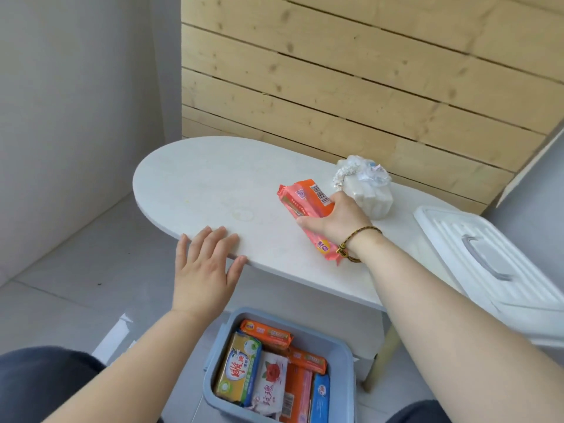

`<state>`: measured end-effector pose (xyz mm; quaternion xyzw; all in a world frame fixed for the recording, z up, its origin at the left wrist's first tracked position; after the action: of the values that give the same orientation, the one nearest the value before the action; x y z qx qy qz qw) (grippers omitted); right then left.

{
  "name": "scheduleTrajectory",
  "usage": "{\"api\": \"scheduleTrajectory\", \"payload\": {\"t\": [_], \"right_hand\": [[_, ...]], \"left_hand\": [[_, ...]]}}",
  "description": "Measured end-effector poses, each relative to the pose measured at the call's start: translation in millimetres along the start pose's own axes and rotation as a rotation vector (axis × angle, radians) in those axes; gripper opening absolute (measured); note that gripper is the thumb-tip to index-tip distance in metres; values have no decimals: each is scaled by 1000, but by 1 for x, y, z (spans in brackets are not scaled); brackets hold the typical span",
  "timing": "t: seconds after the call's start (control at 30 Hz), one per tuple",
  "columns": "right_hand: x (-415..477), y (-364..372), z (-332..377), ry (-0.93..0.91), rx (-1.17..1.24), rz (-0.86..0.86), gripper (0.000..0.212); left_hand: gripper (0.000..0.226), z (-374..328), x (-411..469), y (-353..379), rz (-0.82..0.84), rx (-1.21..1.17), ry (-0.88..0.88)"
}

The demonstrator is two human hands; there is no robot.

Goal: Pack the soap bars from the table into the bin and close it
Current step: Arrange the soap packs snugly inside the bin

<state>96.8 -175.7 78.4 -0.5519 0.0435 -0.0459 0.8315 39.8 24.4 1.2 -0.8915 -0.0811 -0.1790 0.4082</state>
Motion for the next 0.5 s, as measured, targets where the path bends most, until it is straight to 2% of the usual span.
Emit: {"api": "scheduleTrajectory", "payload": {"t": [0.1,0.17,0.27,0.37,0.5], "right_hand": [[-46,5,4,-75,44,33,51],[-75,15,2,-119,81,107,43],[-107,42,-16,-82,124,246,39],[-124,78,-43,5,105,341,43],[-128,134,-82,195,39,408,55]], "left_hand": [[98,0,-13,-4,41,-4,22],[98,0,-30,-3,54,-6,30],[95,8,-52,9,115,-15,-19],[68,26,-66,36,316,63,-104],[68,43,-79,72,556,109,-227]]}}
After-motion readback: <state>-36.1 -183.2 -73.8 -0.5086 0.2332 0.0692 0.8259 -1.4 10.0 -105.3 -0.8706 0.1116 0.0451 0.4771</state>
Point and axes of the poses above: each hand's wrist, its own x-axis towards the middle knuckle, its own y-axis out of the palm, z = x × y, the point moved 5 cm from there along x, towards the middle knuckle, and after that the axes turned 13 degrees about -x, right-handed, at the moved point
